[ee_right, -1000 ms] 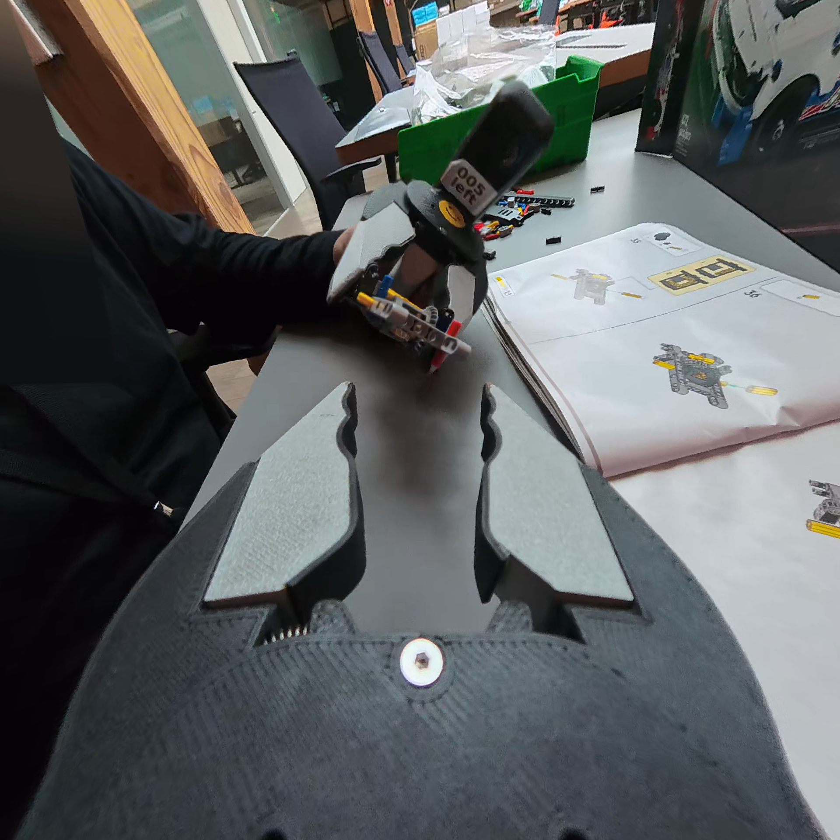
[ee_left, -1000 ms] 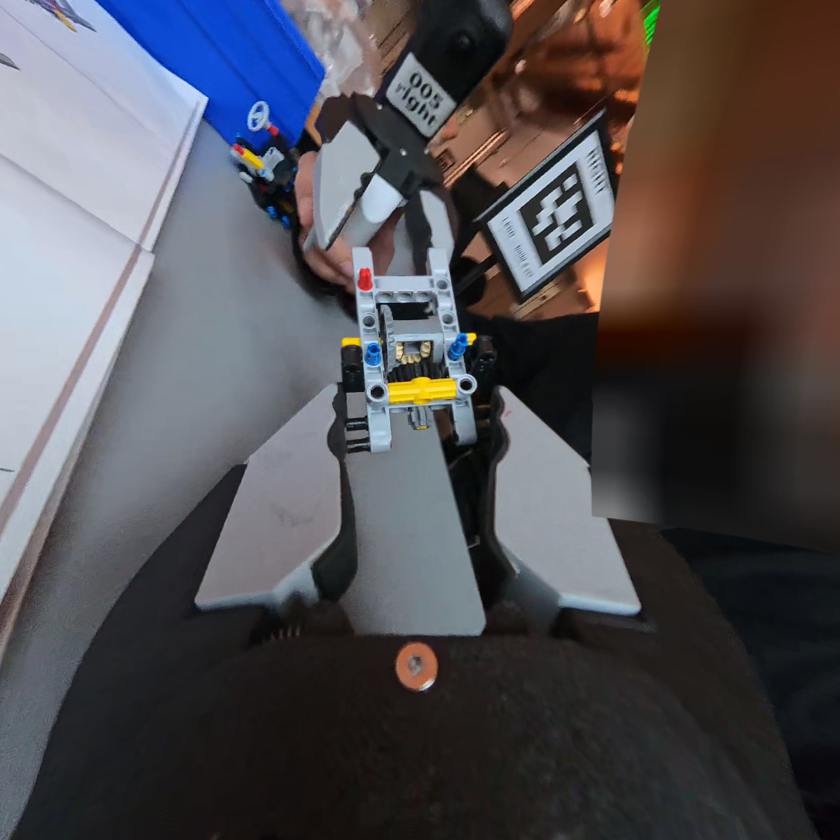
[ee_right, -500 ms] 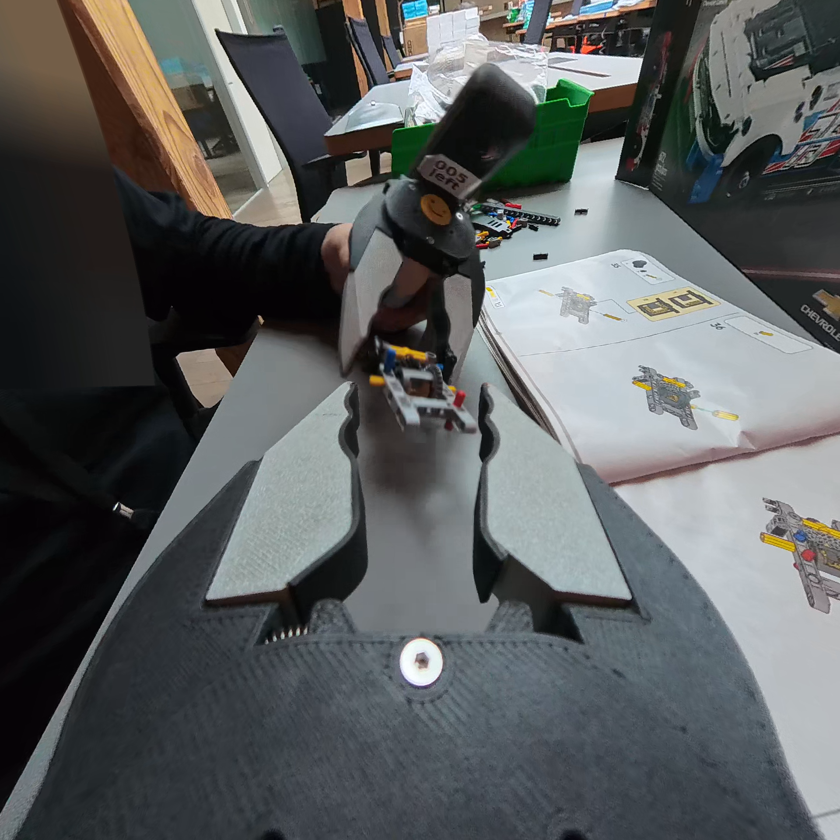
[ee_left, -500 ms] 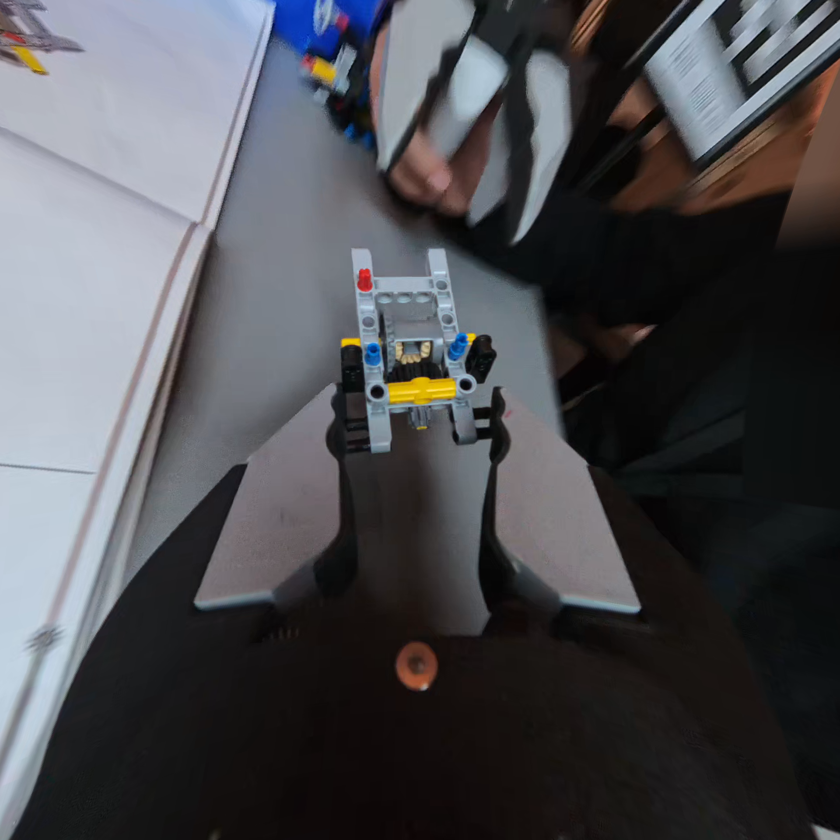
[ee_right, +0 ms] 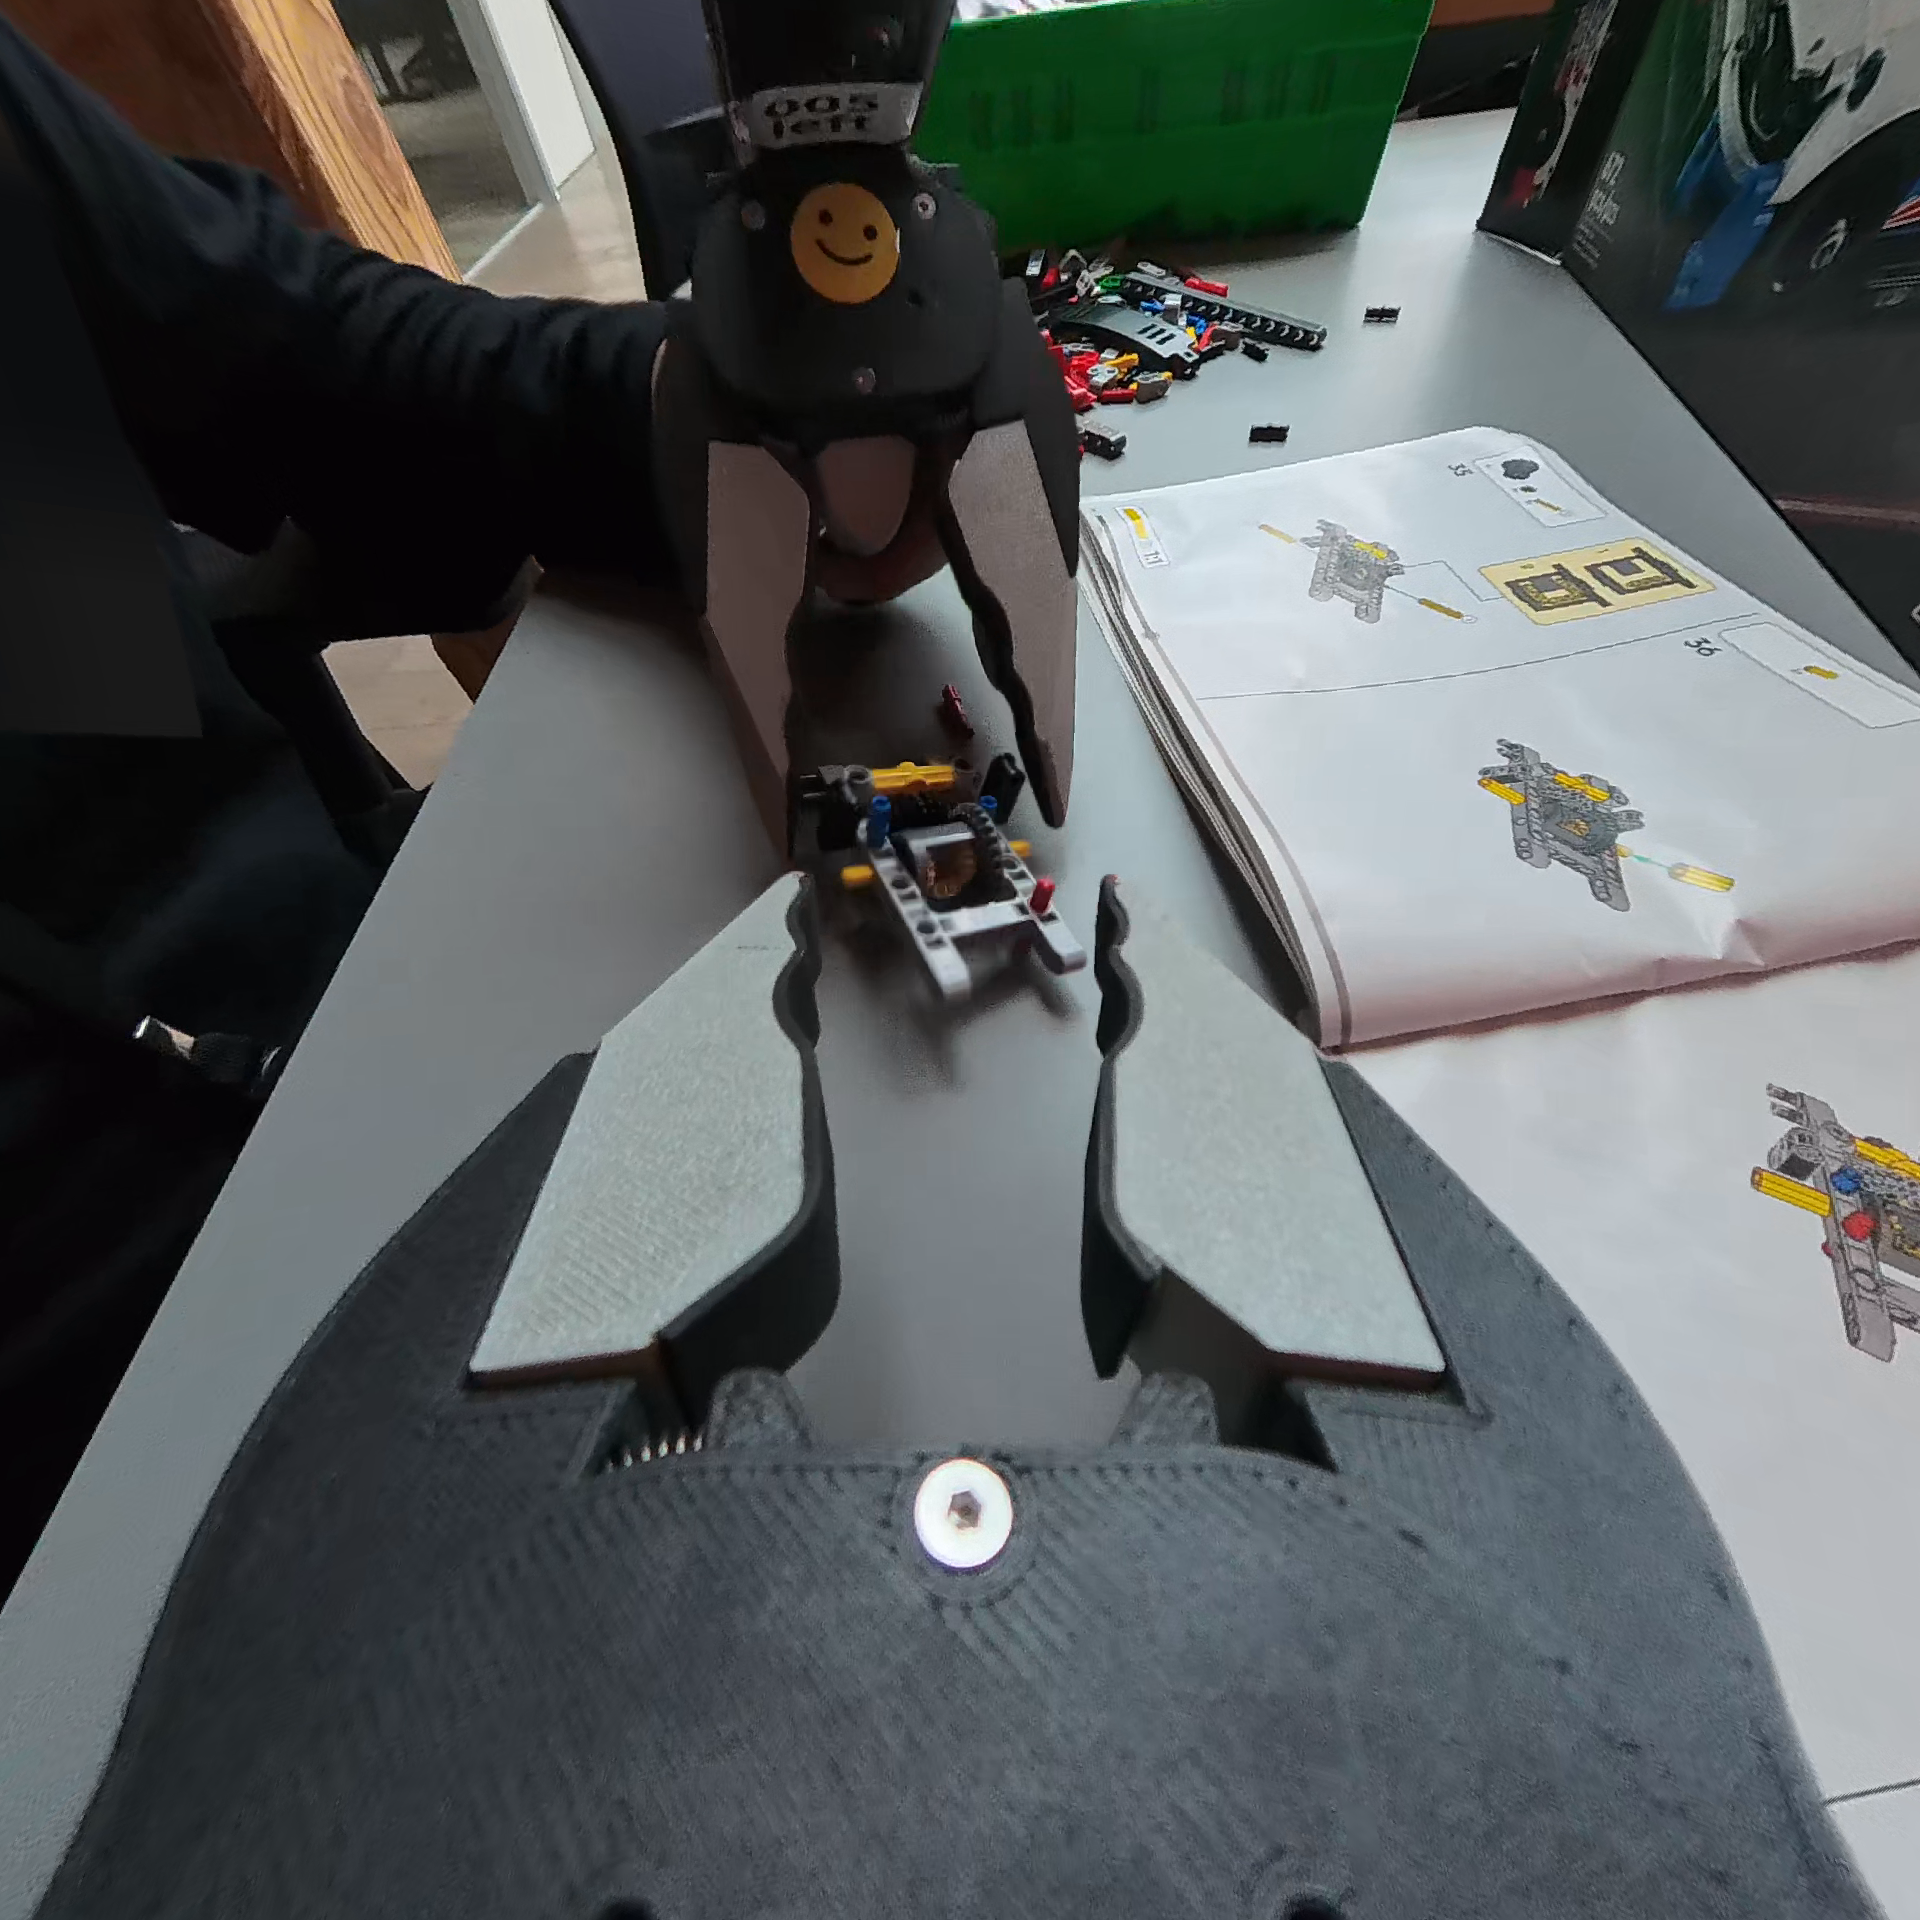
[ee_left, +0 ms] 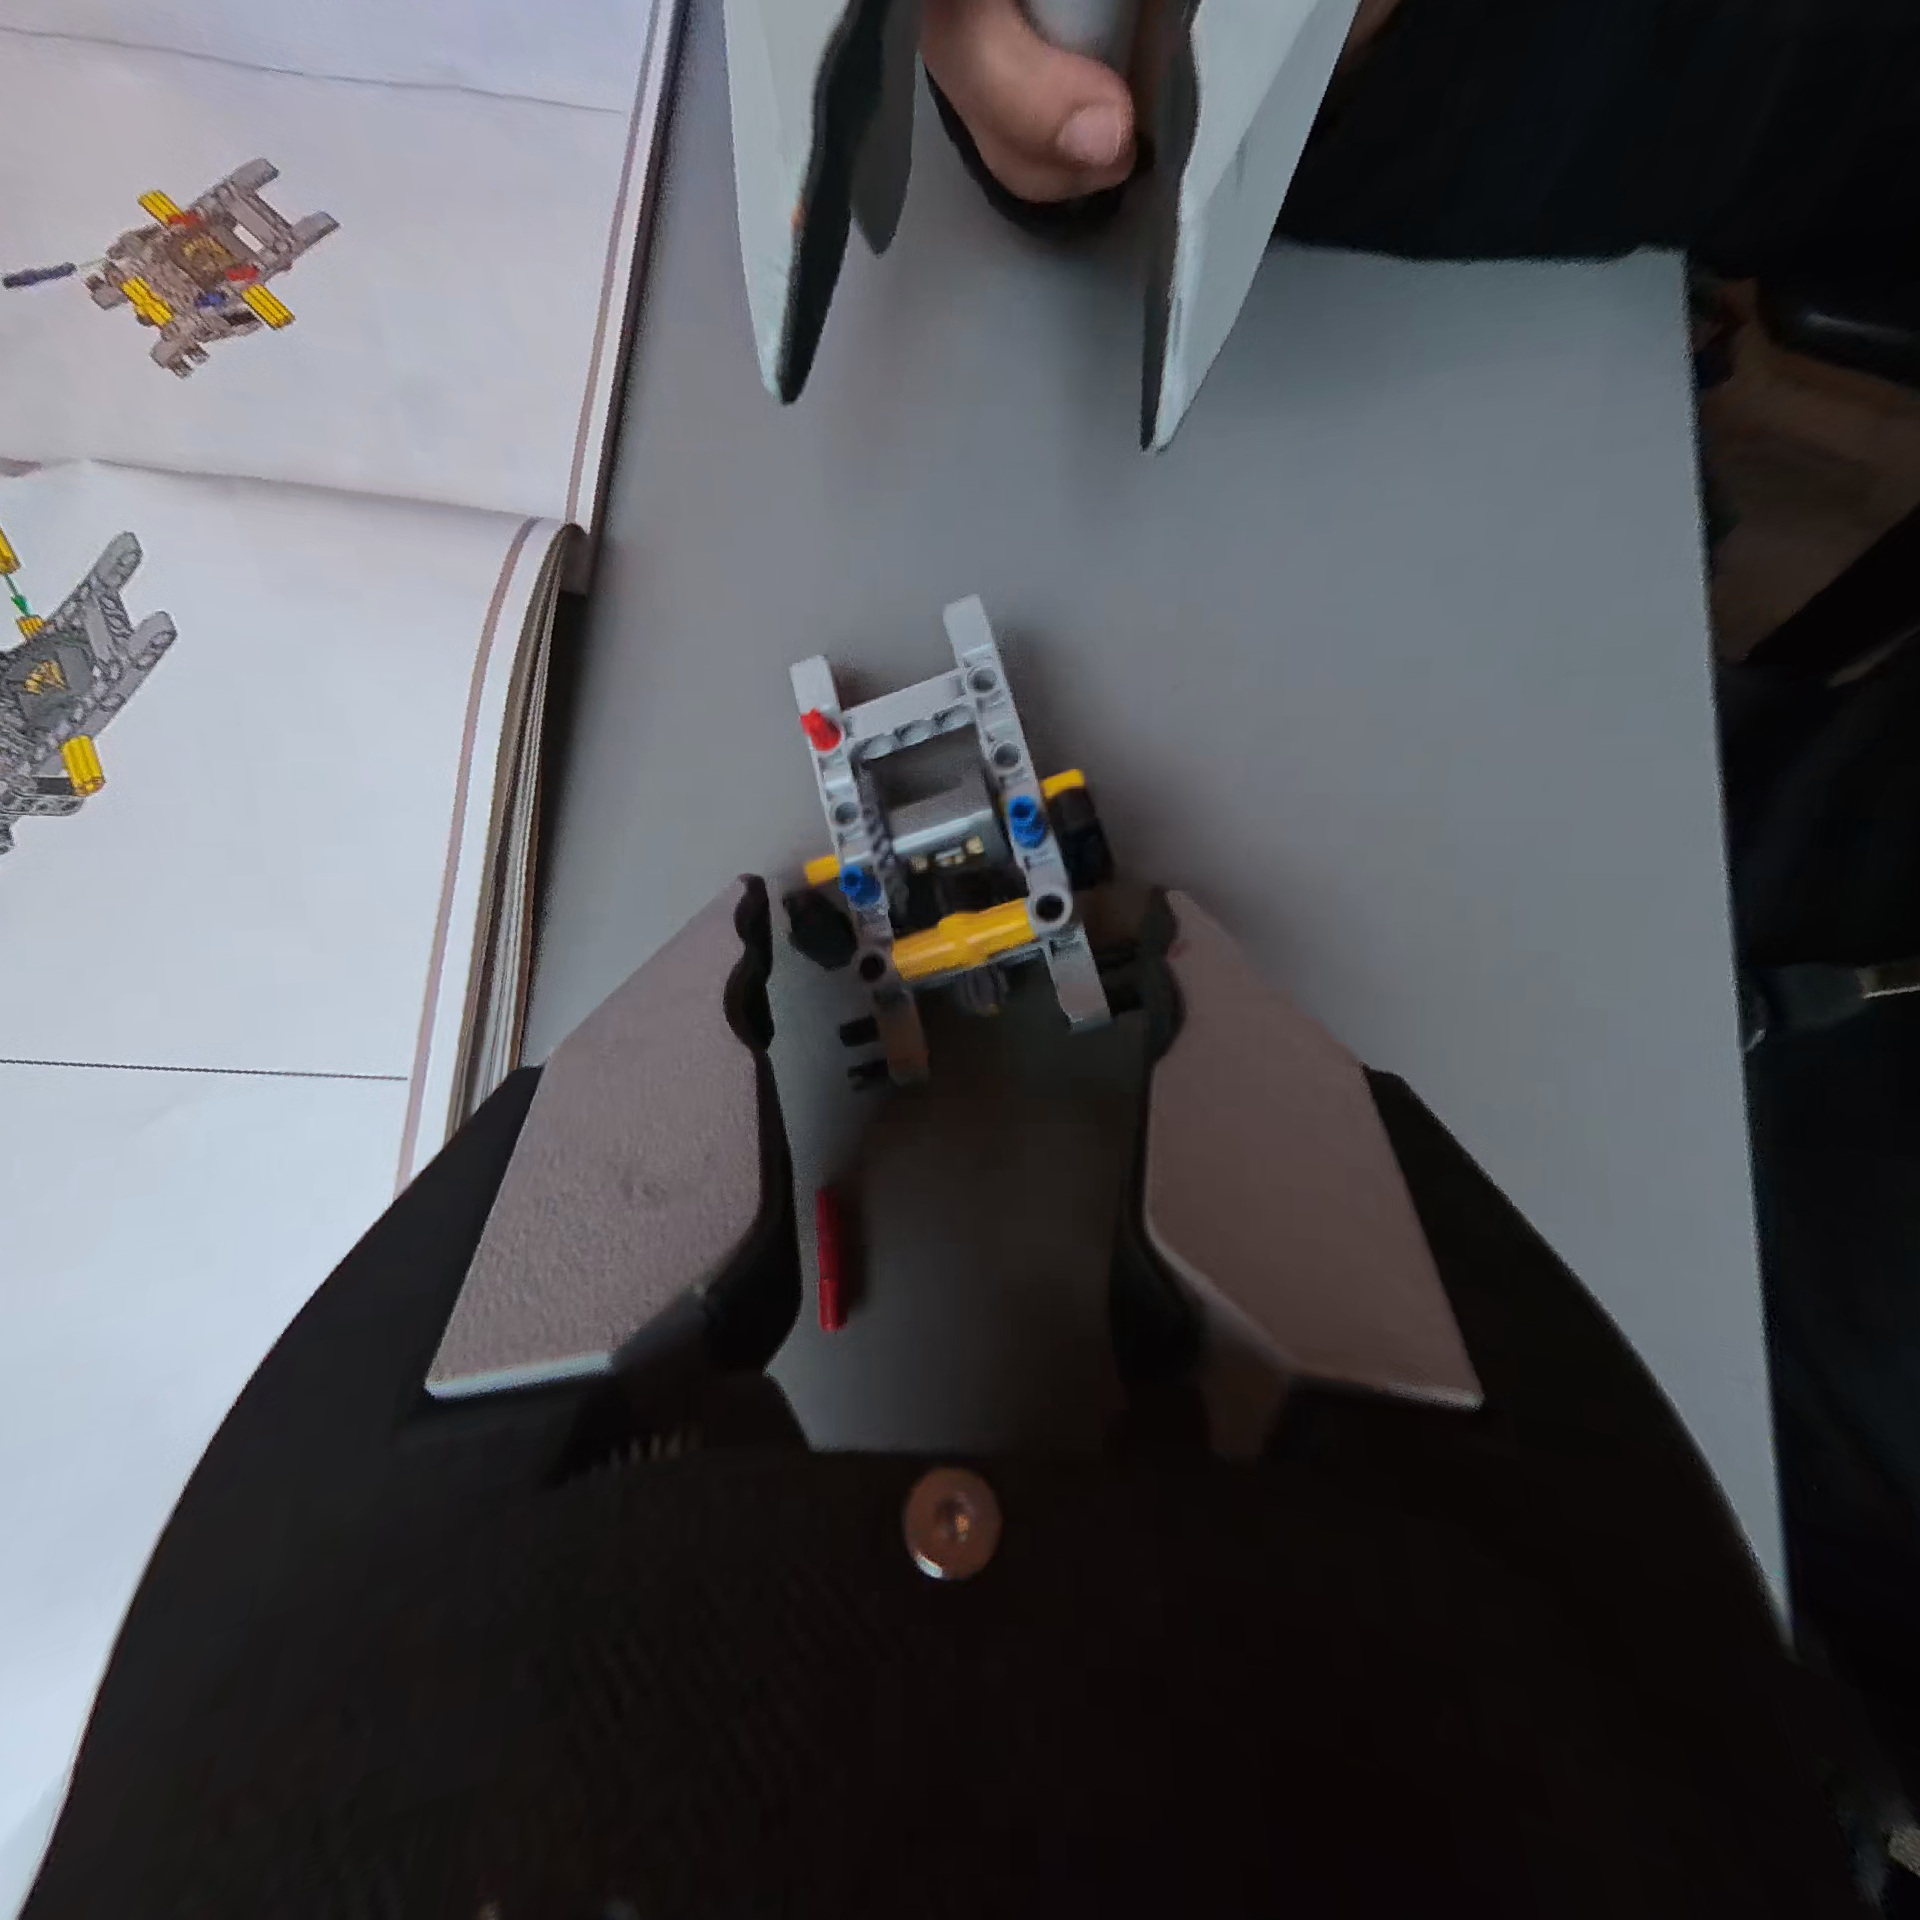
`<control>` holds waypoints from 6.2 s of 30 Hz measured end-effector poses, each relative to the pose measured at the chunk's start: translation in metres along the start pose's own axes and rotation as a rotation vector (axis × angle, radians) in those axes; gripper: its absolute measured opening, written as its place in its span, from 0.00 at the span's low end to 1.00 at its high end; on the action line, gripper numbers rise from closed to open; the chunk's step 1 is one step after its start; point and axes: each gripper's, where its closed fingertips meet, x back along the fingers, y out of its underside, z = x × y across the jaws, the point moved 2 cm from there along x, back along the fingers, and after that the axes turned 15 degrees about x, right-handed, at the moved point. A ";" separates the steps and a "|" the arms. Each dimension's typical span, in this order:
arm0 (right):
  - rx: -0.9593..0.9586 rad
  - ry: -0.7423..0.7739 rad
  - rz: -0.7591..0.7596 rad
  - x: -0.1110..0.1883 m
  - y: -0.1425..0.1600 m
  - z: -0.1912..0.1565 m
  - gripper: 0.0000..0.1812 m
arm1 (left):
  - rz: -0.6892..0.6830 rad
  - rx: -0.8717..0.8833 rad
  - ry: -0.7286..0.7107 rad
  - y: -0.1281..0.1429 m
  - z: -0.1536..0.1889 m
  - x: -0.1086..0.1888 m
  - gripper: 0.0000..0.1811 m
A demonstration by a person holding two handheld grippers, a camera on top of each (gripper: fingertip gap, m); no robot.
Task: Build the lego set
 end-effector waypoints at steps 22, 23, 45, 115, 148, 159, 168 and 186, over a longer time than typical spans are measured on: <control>0.073 0.000 -0.035 0.007 0.004 -0.022 0.24 | 0.010 0.125 -0.131 0.056 -0.038 0.065 0.26; 0.084 0.003 -0.045 0.006 0.004 -0.022 0.24 | 0.009 0.127 -0.114 0.056 -0.037 0.064 0.24; 0.091 0.015 -0.029 -0.004 0.003 -0.024 0.23 | -0.029 0.078 -0.152 0.042 -0.030 0.041 0.02; 0.602 0.197 -0.264 -0.026 -0.008 -0.057 0.00 | 0.013 -0.293 -0.179 -0.018 0.060 0.009 0.01; 0.576 0.168 -0.233 -0.031 -0.015 -0.065 0.00 | -0.019 -0.318 -0.182 -0.009 0.064 -0.003 0.01; 0.392 0.164 -0.094 -0.012 -0.017 -0.045 0.10 | 0.087 -0.229 -0.218 -0.022 0.047 0.011 0.01; 0.559 0.229 -0.207 -0.025 -0.015 -0.052 0.09 | 0.082 -0.045 -0.124 -0.025 0.049 0.013 0.01; 0.153 0.059 0.093 -0.013 -0.038 -0.048 0.01 | 0.210 0.088 -0.067 -0.036 0.053 0.030 0.12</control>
